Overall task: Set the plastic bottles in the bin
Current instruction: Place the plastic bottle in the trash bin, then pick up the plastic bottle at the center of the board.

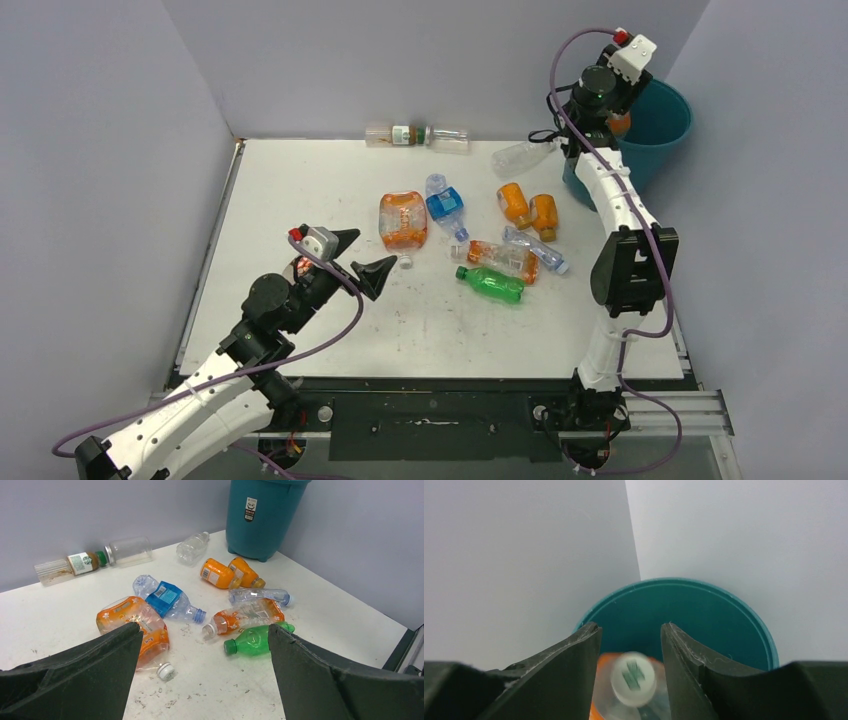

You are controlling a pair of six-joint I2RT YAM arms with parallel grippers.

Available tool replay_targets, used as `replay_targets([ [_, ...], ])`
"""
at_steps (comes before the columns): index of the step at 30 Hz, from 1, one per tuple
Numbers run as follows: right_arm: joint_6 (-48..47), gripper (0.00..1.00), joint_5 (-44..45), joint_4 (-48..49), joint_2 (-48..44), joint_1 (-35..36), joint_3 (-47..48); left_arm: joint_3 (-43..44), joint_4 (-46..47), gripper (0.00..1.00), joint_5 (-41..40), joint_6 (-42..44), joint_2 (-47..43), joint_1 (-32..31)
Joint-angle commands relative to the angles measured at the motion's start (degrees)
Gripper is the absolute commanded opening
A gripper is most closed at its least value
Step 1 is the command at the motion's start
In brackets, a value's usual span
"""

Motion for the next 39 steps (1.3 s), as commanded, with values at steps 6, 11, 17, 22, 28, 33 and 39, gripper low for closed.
replay_targets([
  [6, 5.9, 0.65, -4.9, -7.4, -2.6, -0.7, 6.3, 1.5, 1.3, 0.96, 1.5, 0.6, -0.7, 0.0],
  [11, 7.3, 0.69, -6.5, -9.5, -6.6, 0.7, 4.8, 1.5, 1.3, 0.96, 1.3, 0.7, -1.0, -0.2],
  [17, 7.8, 0.80, -12.4, -6.4, -20.9, 9.1, -12.0, 1.5, 1.0, 0.96, 1.0, 0.9, -0.2, -0.3],
  [22, 13.4, 0.90, -18.2, -5.0, -35.2, 19.0, -31.9, 1.5, 0.0, 0.96, -1.0, 2.0, 0.2, -1.3],
  [28, 25.9, 0.96, -26.3, -9.9, -45.9, 23.2, -49.9, 2.6, -2.6, 0.96, -3.9, 1.6, 1.5, -2.1],
  [33, 29.8, 0.97, -33.9, -24.0, -46.7, 19.9, -54.5, 5.9, -7.2, 0.96, -4.8, 0.3, 5.4, -2.2],
  [39, 28.7, 0.96, -47.1, -24.7, -47.2, 14.0, -65.1, 6.5, -8.9, 0.96, -5.0, 2.0, 7.3, -2.5],
])
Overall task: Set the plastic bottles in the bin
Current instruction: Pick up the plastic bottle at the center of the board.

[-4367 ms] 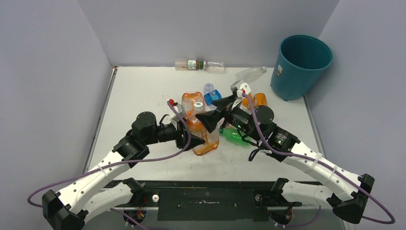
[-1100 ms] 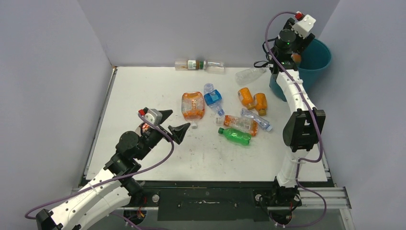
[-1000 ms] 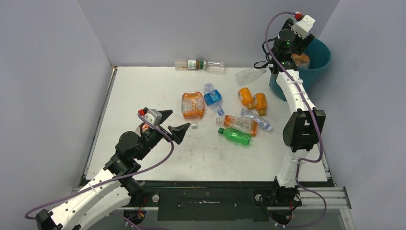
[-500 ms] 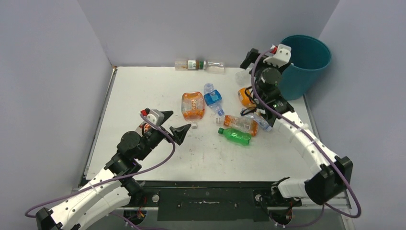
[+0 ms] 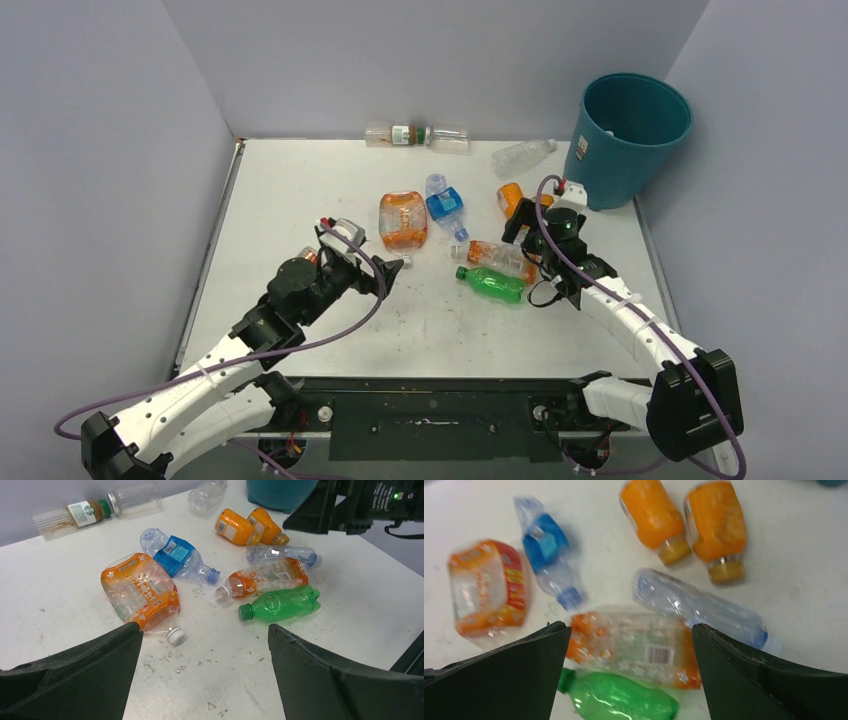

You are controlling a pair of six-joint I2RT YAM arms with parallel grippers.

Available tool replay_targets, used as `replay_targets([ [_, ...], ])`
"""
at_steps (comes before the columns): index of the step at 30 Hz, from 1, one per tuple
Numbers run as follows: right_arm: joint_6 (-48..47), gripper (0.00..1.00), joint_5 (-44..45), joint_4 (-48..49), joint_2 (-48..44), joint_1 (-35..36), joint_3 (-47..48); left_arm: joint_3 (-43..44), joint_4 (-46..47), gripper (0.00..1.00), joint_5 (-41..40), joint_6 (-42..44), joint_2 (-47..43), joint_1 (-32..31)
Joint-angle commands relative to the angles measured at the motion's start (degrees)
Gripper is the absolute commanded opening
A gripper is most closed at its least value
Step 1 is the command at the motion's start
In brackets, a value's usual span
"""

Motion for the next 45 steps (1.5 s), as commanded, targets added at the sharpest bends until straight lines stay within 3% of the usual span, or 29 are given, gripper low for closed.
replay_targets([
  [1, -0.1, 0.96, -13.9, -3.5, -0.4, -1.6, -5.0, 2.5, -0.7, 0.96, -0.9, 1.0, -0.1, -0.8],
  [5, -3.0, 1.00, -11.6, -5.9, 1.0, 4.0, -7.2, 1.9, 0.0, 0.96, 0.7, 2.2, -0.5, -1.5],
  [7, -3.4, 0.95, -9.9, -6.2, 1.8, 5.9, -7.8, 1.7, 0.1, 0.96, 1.6, 2.9, -0.3, -1.8],
  [14, -4.5, 0.94, -9.9, -6.1, 6.8, 6.8, -8.8, 1.9, -0.2, 0.96, 3.2, 3.9, 0.5, -2.8],
  [24, 2.9, 0.96, -10.4, -5.0, 7.7, 15.3, -9.4, 1.9, -0.3, 0.96, 3.5, 4.5, 0.9, -3.5],
  [31, 2.8, 0.95, -7.3, -10.5, 8.5, 17.9, -9.1, 2.0, -0.8, 0.96, 3.1, 5.1, 0.8, -4.4],
  [37, 4.1, 0.97, -6.0, -9.1, 11.9, 21.4, -11.5, 2.2, -1.0, 0.96, 3.7, 4.9, 0.9, -4.4],
  [45, 5.5, 0.65, -5.3, -7.2, 12.1, 24.4, -11.2, 2.5, -1.5, 0.96, 2.6, 4.7, 1.1, -5.2],
])
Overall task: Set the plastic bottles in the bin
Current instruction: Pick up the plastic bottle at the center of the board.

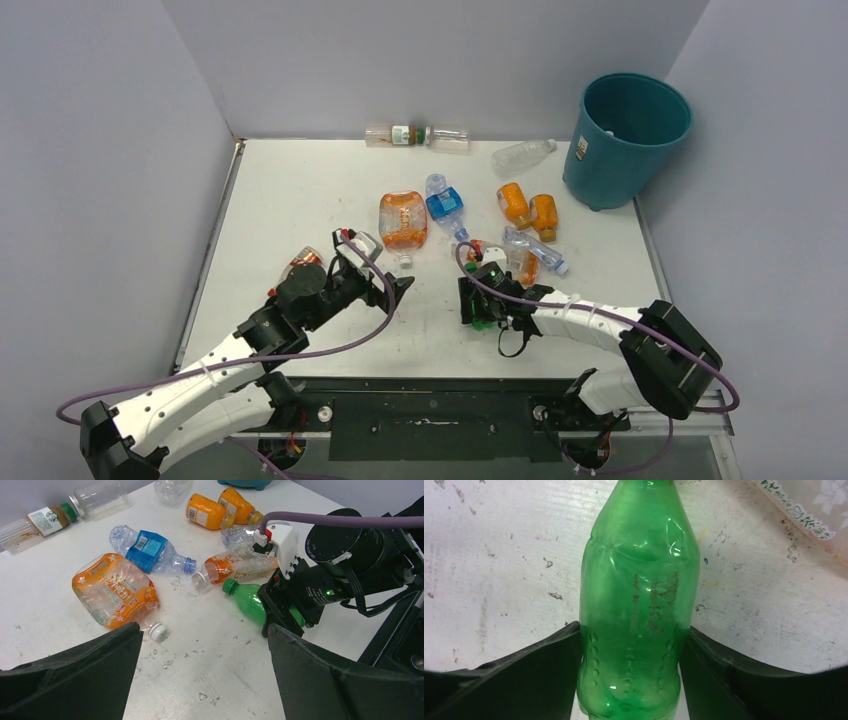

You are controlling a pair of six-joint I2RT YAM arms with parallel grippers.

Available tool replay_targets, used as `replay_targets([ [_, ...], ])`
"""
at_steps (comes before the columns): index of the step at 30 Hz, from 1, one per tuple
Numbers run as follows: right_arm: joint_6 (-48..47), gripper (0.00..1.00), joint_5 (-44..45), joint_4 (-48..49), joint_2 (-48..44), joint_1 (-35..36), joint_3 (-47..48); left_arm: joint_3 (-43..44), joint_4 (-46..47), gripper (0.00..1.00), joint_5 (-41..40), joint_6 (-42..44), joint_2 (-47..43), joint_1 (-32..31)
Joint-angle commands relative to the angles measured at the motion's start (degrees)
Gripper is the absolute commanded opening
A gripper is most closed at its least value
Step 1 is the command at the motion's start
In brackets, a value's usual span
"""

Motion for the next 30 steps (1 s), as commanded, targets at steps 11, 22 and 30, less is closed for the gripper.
replay_targets([
  [11, -5.7, 0.39, -4.2, 15.5, -25.2, 6.8, -5.0, 3.6, 4.9, 0.96, 7.3, -12.1, -2.3, 0.8],
  [22, -7.8, 0.37, -18.3, 42.7, -37.2, 8.6, -15.2, 2.9, 23.5, 0.96, 31.6, -38.8, -1.2, 11.2],
  [30, -3.9, 0.34, -17.5, 59.1, -36.7, 10.6, -21.5, -1.3, 36.7, 0.96, 45.7, -45.3, 6.1, 11.2],
])
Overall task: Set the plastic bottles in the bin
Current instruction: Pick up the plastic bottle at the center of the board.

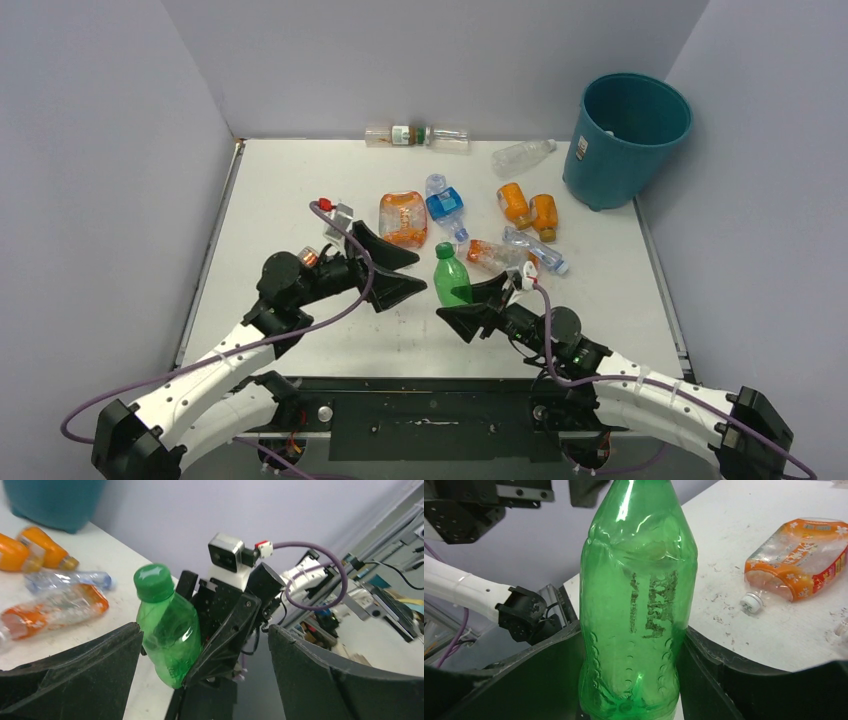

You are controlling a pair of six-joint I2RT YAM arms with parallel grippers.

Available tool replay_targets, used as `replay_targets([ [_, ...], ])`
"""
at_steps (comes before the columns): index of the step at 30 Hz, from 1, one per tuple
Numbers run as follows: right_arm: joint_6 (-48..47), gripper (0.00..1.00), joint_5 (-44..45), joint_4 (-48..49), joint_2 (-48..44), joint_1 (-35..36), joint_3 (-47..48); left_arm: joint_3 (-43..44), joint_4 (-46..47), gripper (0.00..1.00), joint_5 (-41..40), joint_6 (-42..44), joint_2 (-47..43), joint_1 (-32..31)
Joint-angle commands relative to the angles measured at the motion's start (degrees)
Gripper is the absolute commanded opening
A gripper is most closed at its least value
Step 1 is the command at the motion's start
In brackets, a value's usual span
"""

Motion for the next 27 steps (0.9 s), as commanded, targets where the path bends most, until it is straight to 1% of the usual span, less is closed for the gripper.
replay_targets([
  [1, 2.6, 0.34, -1.7, 17.1, 0.7, 1.3, -1.7, 0.0, 7.5, 0.96, 9.4, -4.2, 2.8, 0.2],
  [4, 3.6, 0.35, -3.5, 20.6, 3.6, 1.6, -1.0, 0.3, 4.4, 0.96, 8.4, -2.9, 3.3, 0.1],
  [10, 2.7, 0.35, -3.2, 25.0, 8.9, 4.0, 1.1, 1.0, 4.5, 0.97, 11.2, -2.8, 5.8, -1.9],
  [13, 1.8, 0.35, -4.0, 25.6, 12.1, 6.0, 2.9, 1.4, 2.1, 1.00, 10.5, -1.1, 6.5, -3.3],
  [14, 1.4, 0.35, -3.6, 25.9, 12.9, 6.8, 3.3, 1.6, 1.4, 0.94, 10.1, -0.6, 6.6, -3.5],
  [15, 1.0, 0.35, -2.9, 26.5, 13.5, 7.6, 3.4, 1.7, 0.5, 0.92, 9.7, 0.1, 6.6, -3.6],
  [20, -0.5, 0.35, 0.5, 28.8, 15.2, 11.0, 3.9, 2.4, -2.1, 0.85, 8.7, 2.2, 7.2, -4.4],
  [25, -2.0, 0.35, 2.6, 27.8, 14.7, 12.2, 4.0, 2.3, -2.6, 0.48, 8.1, 4.0, 6.3, -5.3],
  [27, -2.0, 0.38, 3.2, 26.8, 14.0, 12.3, 4.1, 2.1, -2.6, 0.40, 7.7, 4.5, 5.8, -5.6],
])
